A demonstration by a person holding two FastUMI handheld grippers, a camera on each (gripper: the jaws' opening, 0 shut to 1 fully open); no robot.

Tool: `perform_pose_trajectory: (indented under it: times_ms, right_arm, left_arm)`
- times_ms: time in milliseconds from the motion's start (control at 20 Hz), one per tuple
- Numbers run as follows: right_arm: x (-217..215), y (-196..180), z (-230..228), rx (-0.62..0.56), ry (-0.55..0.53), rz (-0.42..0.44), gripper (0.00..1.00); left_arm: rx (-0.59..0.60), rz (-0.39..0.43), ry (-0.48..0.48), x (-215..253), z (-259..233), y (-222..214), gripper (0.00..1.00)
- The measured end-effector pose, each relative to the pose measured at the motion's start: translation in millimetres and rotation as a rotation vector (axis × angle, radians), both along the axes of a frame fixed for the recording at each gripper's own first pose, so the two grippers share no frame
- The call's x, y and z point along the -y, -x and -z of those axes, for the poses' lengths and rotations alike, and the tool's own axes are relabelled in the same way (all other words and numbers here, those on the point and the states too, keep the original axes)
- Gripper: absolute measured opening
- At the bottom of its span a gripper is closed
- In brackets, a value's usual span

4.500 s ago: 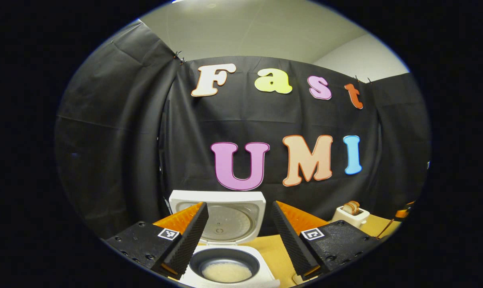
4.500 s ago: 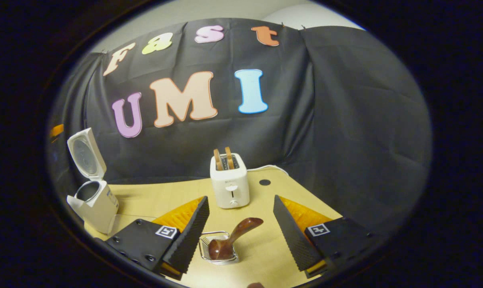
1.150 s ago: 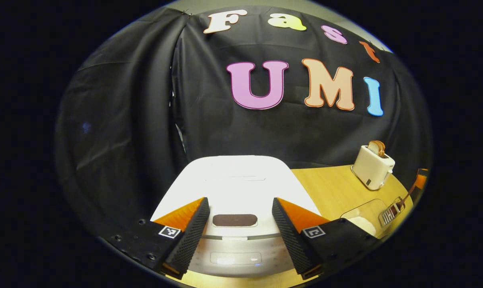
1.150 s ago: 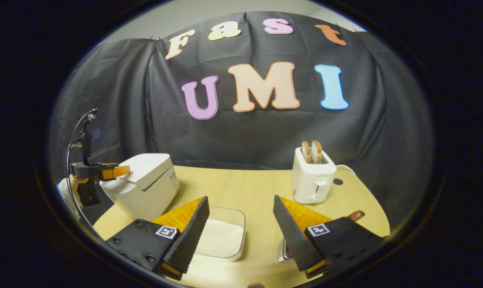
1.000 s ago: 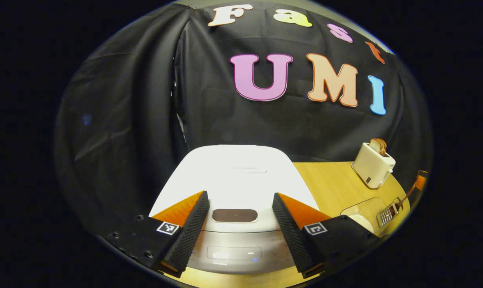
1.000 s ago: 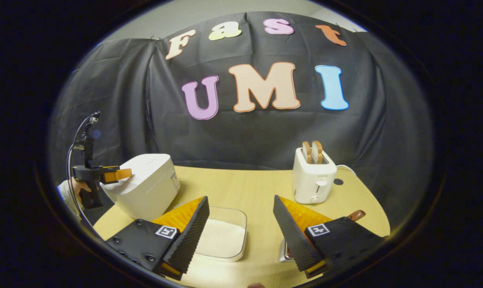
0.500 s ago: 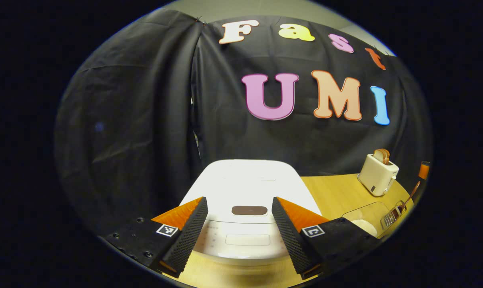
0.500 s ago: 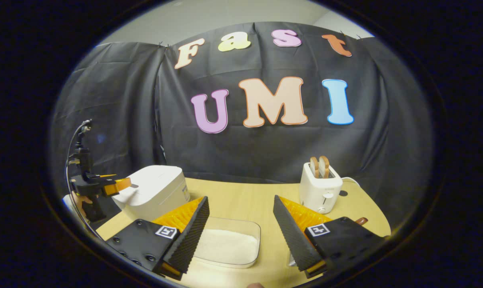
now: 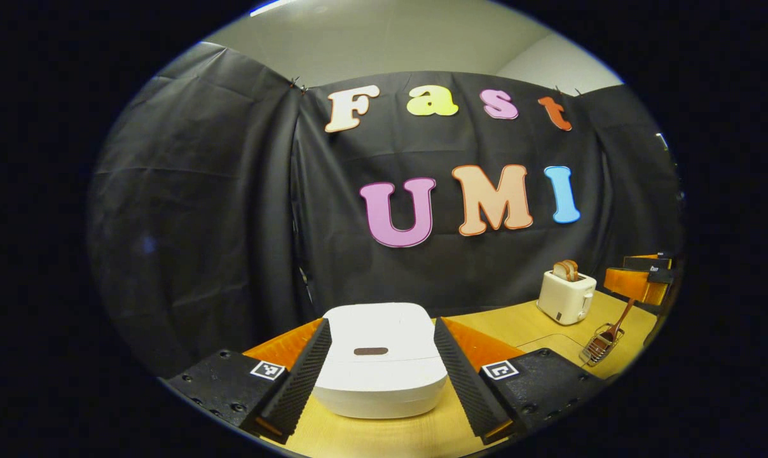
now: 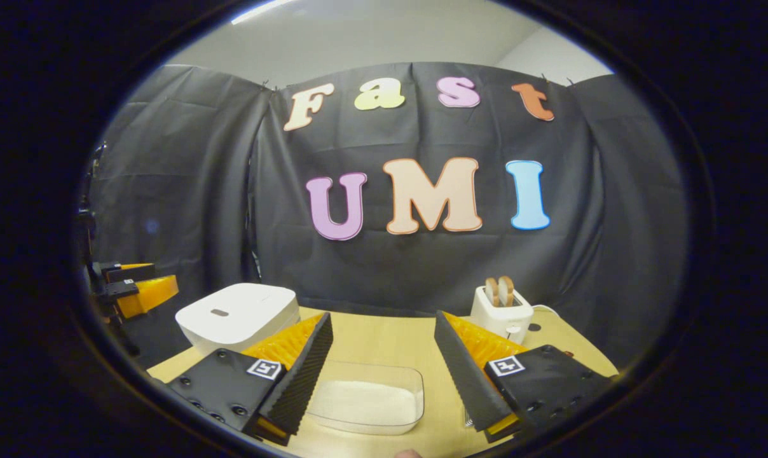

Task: Close the left gripper, press the button to open the rice cooker; take a wooden spoon from the chopstick holder with the right hand, scoop a spoonful of rice and pour it into the rice cooker, then put the wooden spoon back into the chopstick holder.

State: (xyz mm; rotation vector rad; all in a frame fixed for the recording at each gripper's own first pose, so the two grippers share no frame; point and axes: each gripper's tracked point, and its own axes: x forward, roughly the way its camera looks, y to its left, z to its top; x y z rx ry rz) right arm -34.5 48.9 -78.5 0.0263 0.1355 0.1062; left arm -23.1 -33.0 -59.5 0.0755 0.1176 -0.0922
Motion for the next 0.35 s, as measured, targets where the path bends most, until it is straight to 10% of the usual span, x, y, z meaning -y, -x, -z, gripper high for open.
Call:
perform_pose_trajectory:
  times_ms: [350]
  right_arm:
    - [-13,9,-5,0.007,-0.012,-0.021,0.99]
  left_arm:
    - [0.031,0.009,0.039,1,-17,9,0.96]
